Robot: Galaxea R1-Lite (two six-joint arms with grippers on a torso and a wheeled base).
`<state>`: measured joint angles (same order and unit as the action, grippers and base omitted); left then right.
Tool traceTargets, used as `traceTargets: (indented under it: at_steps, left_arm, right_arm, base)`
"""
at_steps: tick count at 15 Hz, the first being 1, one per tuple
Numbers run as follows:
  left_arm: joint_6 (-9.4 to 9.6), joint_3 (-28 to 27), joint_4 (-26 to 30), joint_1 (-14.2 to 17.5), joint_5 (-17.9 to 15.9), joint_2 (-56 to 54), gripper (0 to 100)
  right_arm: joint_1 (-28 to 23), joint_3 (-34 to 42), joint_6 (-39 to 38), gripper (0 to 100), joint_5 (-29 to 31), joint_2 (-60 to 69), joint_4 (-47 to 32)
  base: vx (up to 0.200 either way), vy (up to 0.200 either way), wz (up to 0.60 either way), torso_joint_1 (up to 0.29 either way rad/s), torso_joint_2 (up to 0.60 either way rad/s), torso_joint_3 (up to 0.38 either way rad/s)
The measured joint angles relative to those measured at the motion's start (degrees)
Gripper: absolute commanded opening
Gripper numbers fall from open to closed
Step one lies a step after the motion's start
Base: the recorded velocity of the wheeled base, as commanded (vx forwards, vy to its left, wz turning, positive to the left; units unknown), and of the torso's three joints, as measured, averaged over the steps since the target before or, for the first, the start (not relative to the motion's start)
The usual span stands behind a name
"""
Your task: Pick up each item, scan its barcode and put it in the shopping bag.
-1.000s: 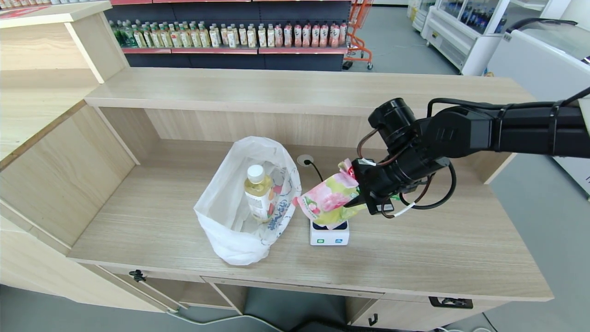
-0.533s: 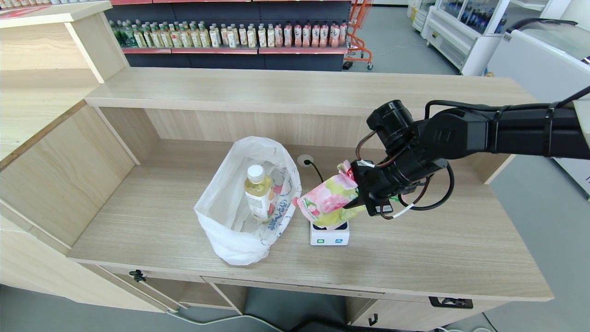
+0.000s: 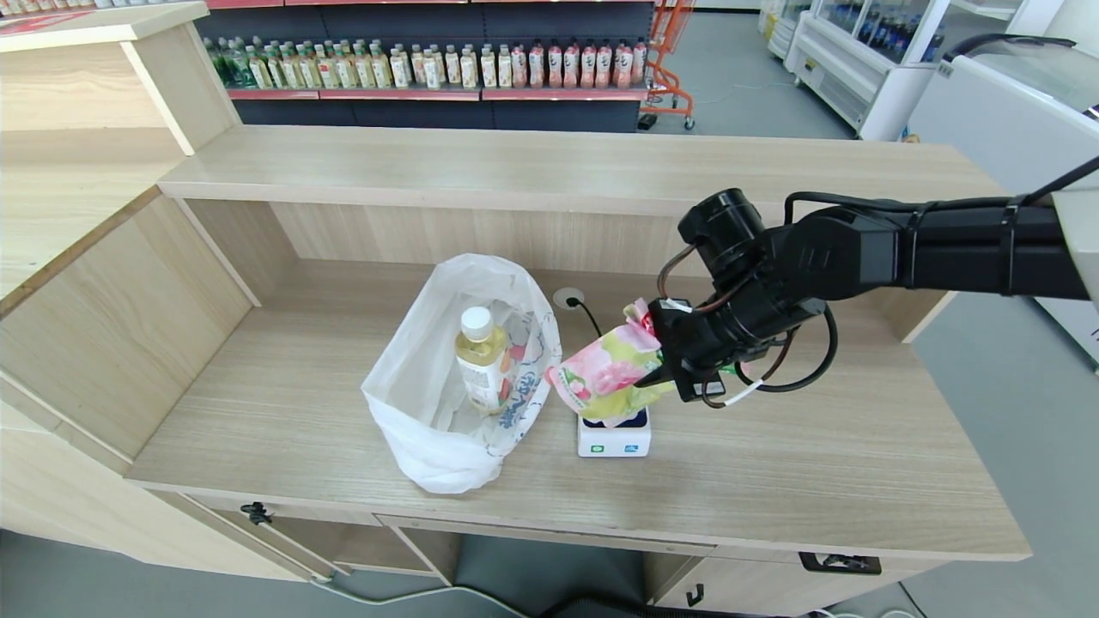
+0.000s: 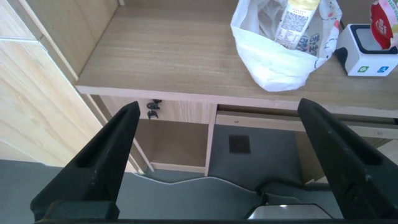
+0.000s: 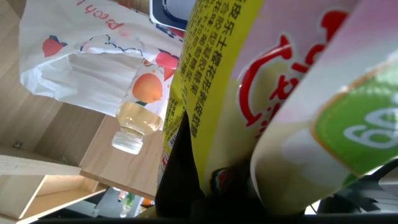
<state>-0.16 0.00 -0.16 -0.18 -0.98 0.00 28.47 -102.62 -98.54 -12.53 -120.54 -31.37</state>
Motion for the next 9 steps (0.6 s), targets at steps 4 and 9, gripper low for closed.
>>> traceTargets:
  at_steps: [4, 9]
  left_arm:
    - [0.02, 0.0, 0.0, 0.0, 0.0, 0.0, 100]
    - [0.00, 0.0, 0.0, 0.0, 0.0, 0.0, 100]
  right_arm:
    - [0.2, -0.4, 0.1, 0, 0.0, -0.6, 1.6]
    - [0.5, -0.6, 0.2, 0, 0.0, -1.2, 1.8]
  base:
    - [0.000, 0.000, 0.00, 0.000, 0.00, 0.000]
    - [0.000, 0.000, 0.00, 0.000, 0.00, 0.000]
